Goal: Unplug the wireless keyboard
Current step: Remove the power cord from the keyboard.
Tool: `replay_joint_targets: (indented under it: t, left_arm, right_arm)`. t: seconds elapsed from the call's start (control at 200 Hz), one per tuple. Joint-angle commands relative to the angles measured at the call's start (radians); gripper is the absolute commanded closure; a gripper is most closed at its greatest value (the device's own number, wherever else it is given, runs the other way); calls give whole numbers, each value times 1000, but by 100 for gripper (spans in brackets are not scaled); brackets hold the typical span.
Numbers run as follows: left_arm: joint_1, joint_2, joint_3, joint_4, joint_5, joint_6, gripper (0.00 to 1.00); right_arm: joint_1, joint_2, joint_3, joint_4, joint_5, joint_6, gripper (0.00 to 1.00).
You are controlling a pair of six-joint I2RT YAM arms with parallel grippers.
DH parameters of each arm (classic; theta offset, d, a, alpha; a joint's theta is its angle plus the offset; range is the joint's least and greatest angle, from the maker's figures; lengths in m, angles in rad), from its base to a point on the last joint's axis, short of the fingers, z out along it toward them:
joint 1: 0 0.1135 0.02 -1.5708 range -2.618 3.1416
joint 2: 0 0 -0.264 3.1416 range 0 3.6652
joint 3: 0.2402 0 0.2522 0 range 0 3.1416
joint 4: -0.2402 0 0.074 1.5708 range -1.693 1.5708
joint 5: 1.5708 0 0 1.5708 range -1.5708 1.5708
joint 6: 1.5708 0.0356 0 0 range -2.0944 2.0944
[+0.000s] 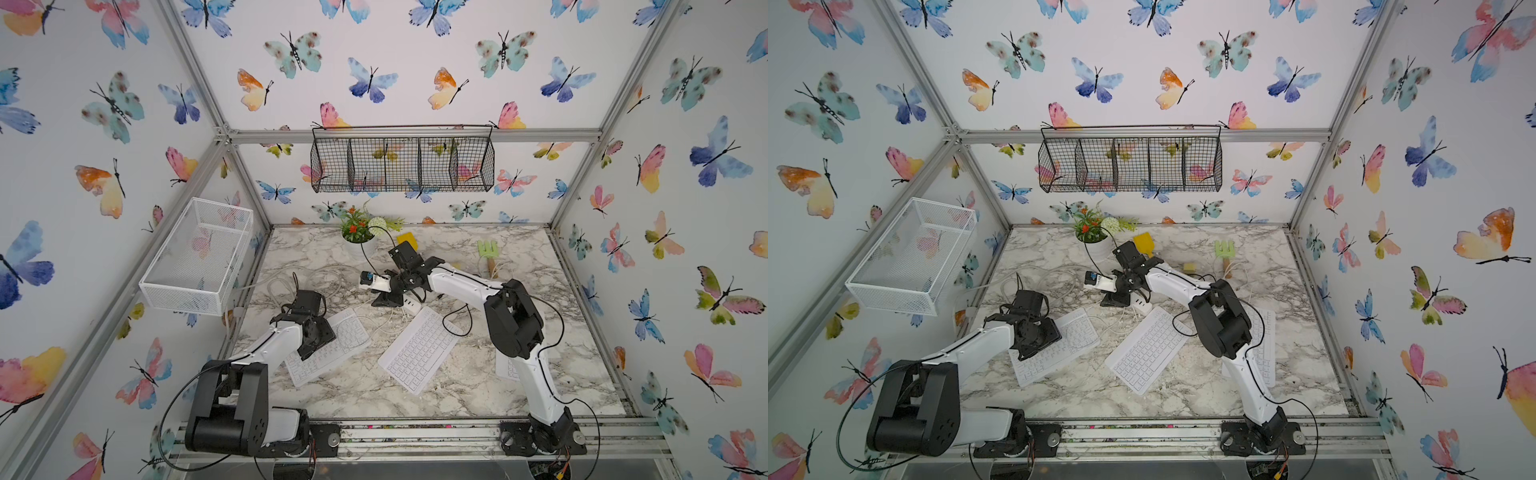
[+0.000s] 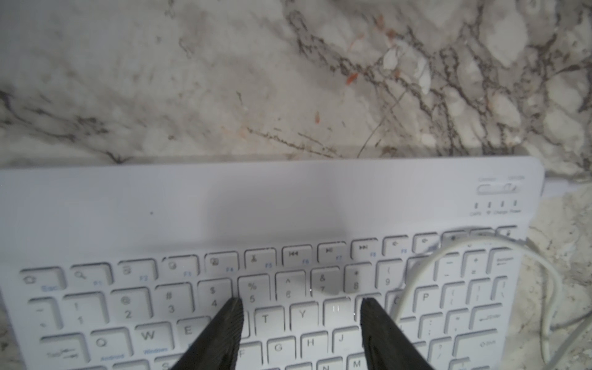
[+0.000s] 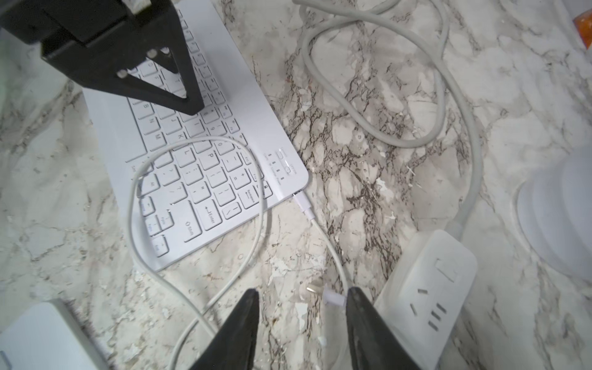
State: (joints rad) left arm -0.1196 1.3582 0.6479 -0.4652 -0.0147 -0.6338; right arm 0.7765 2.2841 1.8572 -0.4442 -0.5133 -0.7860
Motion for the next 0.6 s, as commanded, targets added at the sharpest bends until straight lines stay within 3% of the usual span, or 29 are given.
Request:
replay_joint_targets:
  t: [0.0,0.25,0.596]
  left_arm:
    - [6,69,3,-123,-29,-10,38]
    - [-13,148,87,-216,-80,44,38]
    - [-28,110,90,-202,-88,19,39]
  right_arm:
    - [16,72,86,-94,52,-144,51]
    - [39,216,235,-97,60,-210,49]
    - [57,304,275,-77,-18,-195,51]
